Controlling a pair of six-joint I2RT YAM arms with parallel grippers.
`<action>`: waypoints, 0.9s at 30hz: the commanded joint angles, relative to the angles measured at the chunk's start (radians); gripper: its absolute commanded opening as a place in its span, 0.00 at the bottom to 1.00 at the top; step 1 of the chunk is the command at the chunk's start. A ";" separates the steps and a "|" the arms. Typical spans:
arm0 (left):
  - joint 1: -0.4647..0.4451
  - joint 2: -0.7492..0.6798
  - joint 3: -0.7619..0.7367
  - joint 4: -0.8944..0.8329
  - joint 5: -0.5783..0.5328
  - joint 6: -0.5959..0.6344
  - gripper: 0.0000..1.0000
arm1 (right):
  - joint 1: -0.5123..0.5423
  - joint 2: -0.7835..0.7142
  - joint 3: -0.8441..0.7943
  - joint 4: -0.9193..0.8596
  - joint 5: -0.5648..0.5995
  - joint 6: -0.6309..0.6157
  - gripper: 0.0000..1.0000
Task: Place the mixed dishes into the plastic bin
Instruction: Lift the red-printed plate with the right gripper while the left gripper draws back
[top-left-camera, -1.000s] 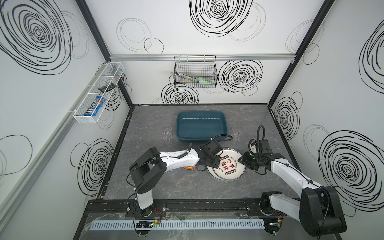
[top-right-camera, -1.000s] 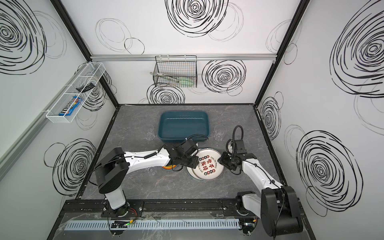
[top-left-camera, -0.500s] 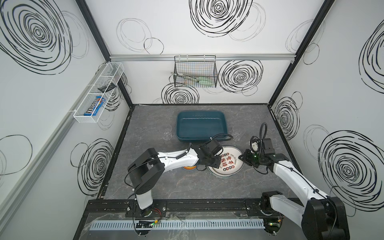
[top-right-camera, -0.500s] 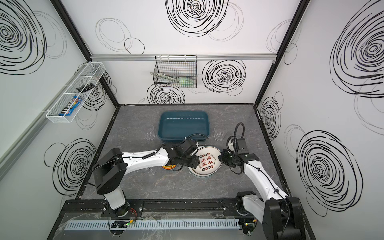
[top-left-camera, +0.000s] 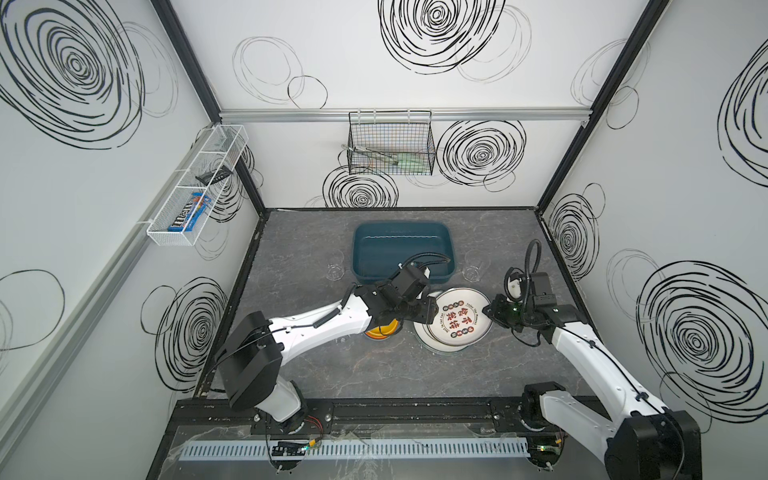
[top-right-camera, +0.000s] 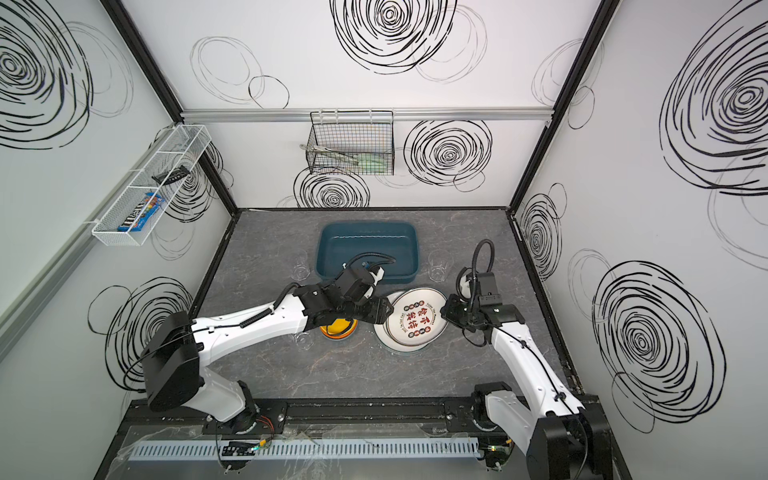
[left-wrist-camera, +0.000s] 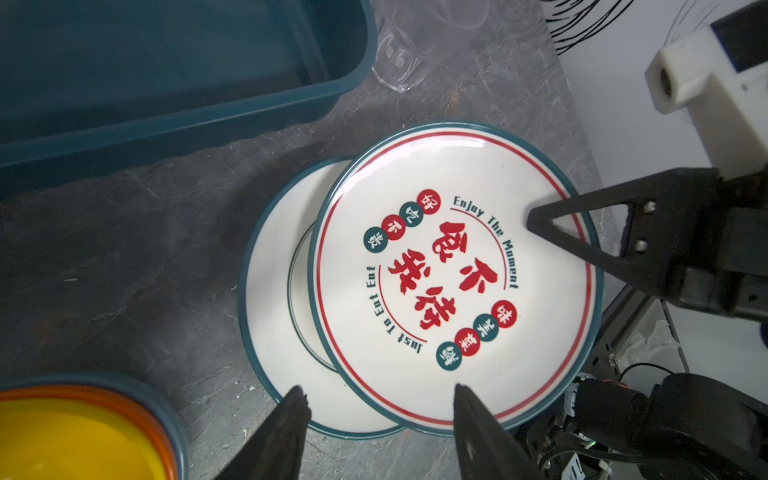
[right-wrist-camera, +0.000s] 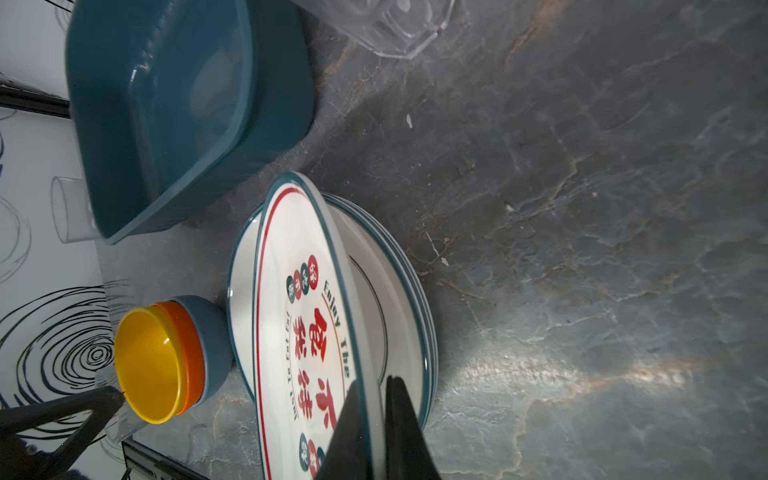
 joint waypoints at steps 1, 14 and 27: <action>0.025 -0.070 -0.032 0.043 0.014 -0.024 0.62 | -0.002 -0.037 0.068 -0.011 -0.050 -0.011 0.00; 0.216 -0.323 -0.189 0.083 0.106 -0.077 0.66 | 0.049 0.002 0.213 0.036 -0.112 0.001 0.00; 0.484 -0.501 -0.301 0.030 0.196 -0.069 0.78 | 0.194 0.290 0.352 0.256 -0.085 0.097 0.00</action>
